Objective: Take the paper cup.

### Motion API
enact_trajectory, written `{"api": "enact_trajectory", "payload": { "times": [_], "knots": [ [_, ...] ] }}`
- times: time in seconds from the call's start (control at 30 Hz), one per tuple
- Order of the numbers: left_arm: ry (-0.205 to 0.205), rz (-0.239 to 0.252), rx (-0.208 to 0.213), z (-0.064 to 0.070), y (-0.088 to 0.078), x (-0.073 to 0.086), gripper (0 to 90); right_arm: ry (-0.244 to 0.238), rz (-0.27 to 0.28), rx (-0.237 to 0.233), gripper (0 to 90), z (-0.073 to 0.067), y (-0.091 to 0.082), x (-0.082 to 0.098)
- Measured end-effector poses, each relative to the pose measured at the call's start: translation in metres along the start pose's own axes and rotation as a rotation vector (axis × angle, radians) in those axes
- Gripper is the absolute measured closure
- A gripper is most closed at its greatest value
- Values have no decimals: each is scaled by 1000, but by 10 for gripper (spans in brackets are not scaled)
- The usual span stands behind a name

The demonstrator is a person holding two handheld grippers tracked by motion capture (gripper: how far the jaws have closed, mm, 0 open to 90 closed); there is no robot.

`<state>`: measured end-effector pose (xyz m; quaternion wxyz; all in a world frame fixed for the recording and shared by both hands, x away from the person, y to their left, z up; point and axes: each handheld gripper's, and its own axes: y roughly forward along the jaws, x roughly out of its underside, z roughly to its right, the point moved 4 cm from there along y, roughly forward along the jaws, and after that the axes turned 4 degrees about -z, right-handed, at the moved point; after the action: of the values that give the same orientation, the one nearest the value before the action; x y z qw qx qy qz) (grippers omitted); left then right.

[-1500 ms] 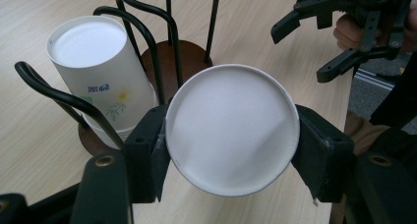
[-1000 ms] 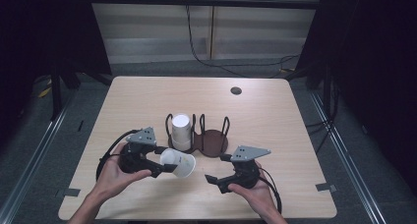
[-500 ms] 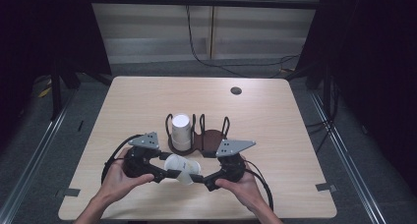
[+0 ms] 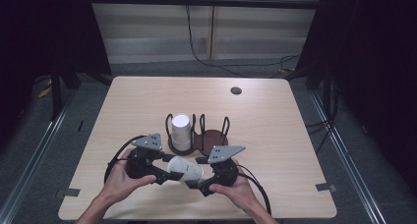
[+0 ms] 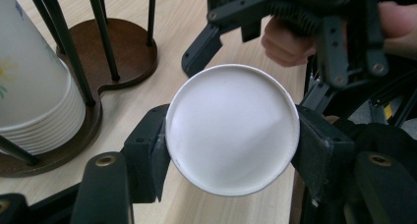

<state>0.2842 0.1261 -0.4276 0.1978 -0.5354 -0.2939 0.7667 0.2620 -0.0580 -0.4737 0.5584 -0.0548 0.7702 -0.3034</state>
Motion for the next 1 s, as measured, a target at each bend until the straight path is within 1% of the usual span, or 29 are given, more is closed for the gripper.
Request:
{"api": "enact_trajectory", "payload": {
  "times": [0.07,0.2,0.27,0.3,0.33,0.43,0.57,0.77,0.83,0.87,0.93,1.0],
  "knots": [
    [6,-2,-3,2,1,-1,376,-7,-7,-2,156,-1,3,1],
    [8,-6,5,3,2,-1,376,-24,-8,-2,159,-3,7,2],
    [5,-6,11,4,2,-1,376,-27,-12,-4,166,-3,7,3],
    [11,-10,12,4,2,-1,376,-30,-11,-6,167,-3,8,3],
    [5,-4,16,5,3,-1,376,-35,-10,-8,168,-4,8,3],
    [11,-8,17,4,1,-2,375,-46,-8,-3,176,-4,9,3],
    [3,5,33,3,0,-1,375,-74,-12,1,210,-6,9,3],
    [-14,16,55,1,-1,0,370,-88,-22,-5,239,-7,8,4],
    [-7,18,54,1,-1,-1,366,-87,-21,-6,243,-7,8,4],
    [-4,28,48,1,-1,-1,363,-83,-19,-7,245,-7,7,3],
    [16,33,36,3,-1,-1,360,-78,-15,-6,248,-6,7,3],
    [22,32,28,4,0,-2,355,-68,-15,-18,250,-6,6,3]
  ]
}}
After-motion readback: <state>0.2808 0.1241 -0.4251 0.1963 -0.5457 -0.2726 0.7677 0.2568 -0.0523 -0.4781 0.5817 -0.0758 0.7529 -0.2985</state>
